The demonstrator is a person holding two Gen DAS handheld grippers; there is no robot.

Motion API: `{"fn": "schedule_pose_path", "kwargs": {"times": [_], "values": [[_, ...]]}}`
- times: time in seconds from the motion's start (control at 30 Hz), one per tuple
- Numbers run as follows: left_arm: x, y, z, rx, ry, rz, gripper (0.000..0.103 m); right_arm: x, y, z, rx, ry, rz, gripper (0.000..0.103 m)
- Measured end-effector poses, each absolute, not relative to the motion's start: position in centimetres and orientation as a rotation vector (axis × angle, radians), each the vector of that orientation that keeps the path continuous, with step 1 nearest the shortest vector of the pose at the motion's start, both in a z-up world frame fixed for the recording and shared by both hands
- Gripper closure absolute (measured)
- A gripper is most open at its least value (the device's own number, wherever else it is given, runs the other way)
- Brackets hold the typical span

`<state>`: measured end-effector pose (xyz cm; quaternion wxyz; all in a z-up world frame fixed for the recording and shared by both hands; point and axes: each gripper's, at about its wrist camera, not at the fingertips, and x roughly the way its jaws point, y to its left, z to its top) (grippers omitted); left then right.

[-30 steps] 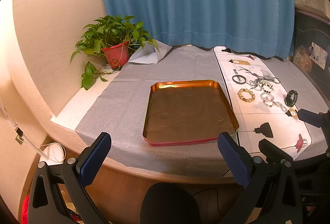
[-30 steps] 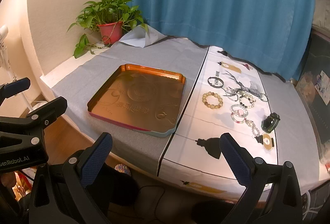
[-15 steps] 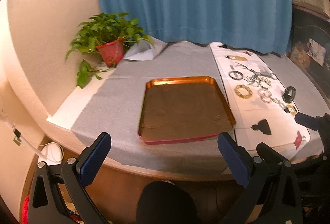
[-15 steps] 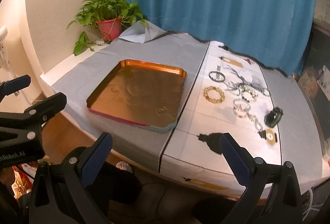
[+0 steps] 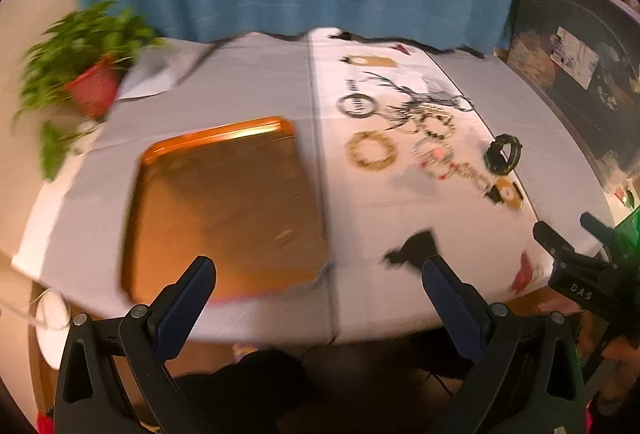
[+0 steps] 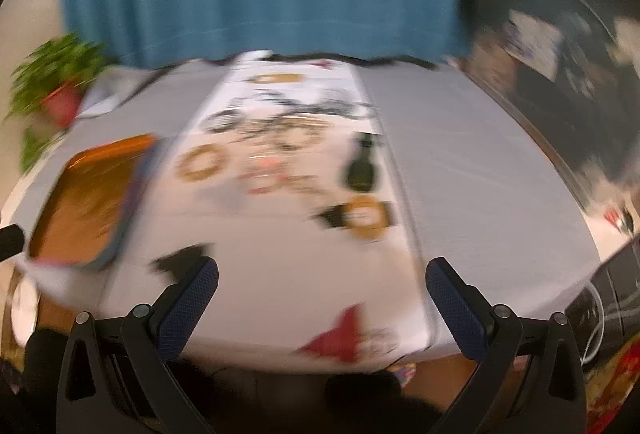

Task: Organize jewelry
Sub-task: 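Grasp the beige bead bracelet with the left tool while the right tool grasps the black smartwatch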

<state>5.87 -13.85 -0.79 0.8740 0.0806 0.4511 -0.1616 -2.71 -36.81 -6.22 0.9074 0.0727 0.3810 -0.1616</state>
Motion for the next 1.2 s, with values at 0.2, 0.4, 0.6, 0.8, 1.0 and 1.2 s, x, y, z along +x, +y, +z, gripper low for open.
{"fn": "schedule_pose_path", "kwargs": {"times": [0.2,0.4,0.6,0.8,1.0,1.2], "values": [[14.1,-21.3,-4.4,0.227,1.037,-0.368,0.0,2.1,-44.1,-9.1,0.226,0.808,-0.382,0.0],[19.8,-25.3,-8.2,0.284,1.11,-0.355,0.001,7.0,-47.9,-11.8,0.283,0.858,-0.369,0.0],[22.1,-26.6,-11.7,0.367,1.181,-0.354,0.001,9.8,-48.5,-13.6,0.271,0.904,-0.376,0.0],[23.7,-26.3,-12.9,0.268,1.247,-0.357,0.0,11.3,-48.3,-14.1,0.2,0.901,-0.385,0.0],[22.9,-26.6,-10.7,0.233,1.189,-0.41,0.093,10.9,-47.5,-13.1,0.158,0.866,-0.359,0.058],[20.9,-26.3,-7.2,0.206,1.1,-0.474,0.093,9.5,-47.8,-12.0,0.212,0.848,-0.341,0.059]]}}
